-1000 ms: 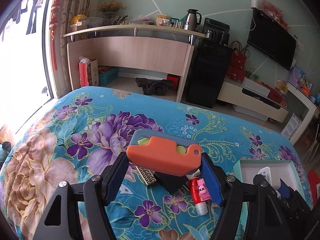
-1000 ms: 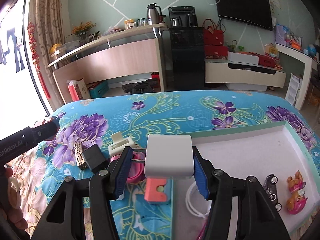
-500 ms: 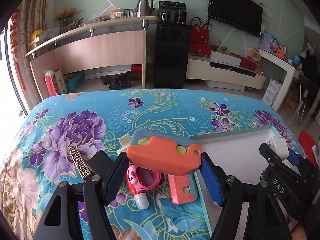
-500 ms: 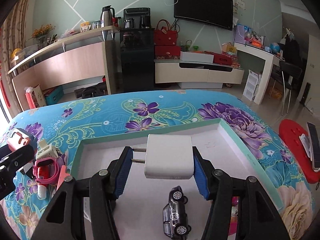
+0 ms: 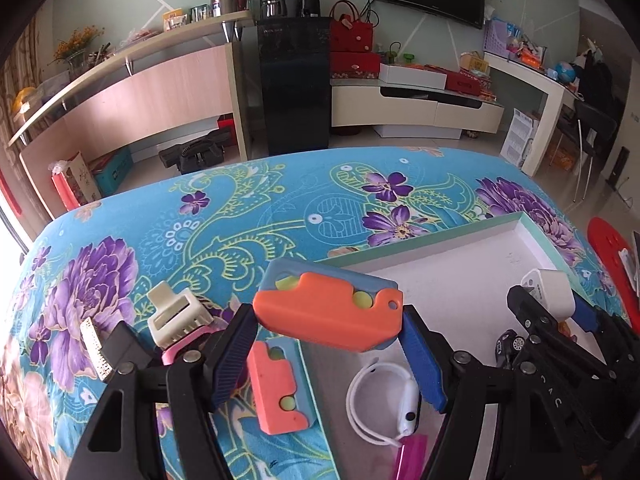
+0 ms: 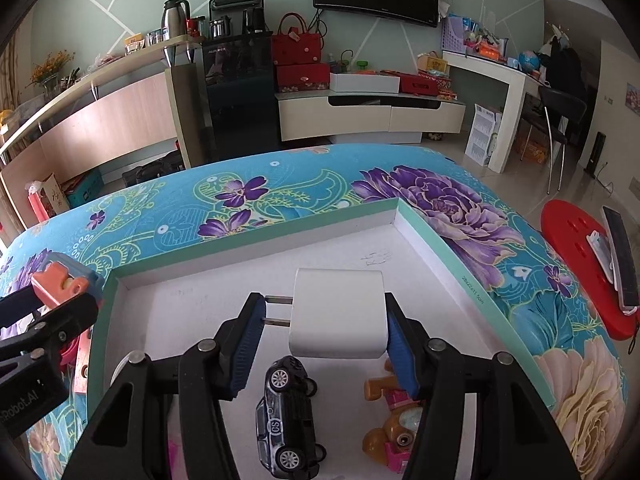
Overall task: Organize rigid objects
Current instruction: 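Carry the orange toy phone and white charger over the tray with both grippers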
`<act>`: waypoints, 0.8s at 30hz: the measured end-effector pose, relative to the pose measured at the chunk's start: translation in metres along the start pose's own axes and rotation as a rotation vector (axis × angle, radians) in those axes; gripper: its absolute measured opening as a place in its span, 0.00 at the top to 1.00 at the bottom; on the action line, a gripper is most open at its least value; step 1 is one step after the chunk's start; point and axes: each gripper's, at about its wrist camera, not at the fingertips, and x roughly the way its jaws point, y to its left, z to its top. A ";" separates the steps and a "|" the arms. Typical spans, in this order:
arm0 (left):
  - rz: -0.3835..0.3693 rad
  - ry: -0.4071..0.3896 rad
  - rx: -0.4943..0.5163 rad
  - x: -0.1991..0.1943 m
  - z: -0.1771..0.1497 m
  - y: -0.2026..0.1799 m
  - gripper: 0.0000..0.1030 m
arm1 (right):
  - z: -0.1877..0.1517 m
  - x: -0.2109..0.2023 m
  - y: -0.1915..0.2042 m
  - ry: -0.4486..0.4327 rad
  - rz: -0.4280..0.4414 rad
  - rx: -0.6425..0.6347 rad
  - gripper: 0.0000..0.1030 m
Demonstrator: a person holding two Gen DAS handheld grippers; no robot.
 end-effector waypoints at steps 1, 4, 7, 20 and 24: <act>-0.008 0.002 0.003 0.003 0.001 -0.003 0.28 | 0.000 0.000 -0.003 0.003 -0.003 0.011 0.42; -0.007 0.013 0.020 0.011 0.004 -0.013 0.28 | 0.000 0.004 -0.012 0.020 -0.008 0.047 0.42; -0.010 0.025 0.021 0.018 0.006 -0.018 0.28 | -0.001 0.006 -0.019 0.033 -0.014 0.071 0.42; -0.004 0.085 0.039 0.041 0.000 -0.032 0.27 | -0.003 0.011 -0.032 0.054 -0.044 0.098 0.42; 0.002 0.089 0.041 0.043 -0.001 -0.033 0.27 | -0.004 0.012 -0.033 0.059 -0.043 0.097 0.42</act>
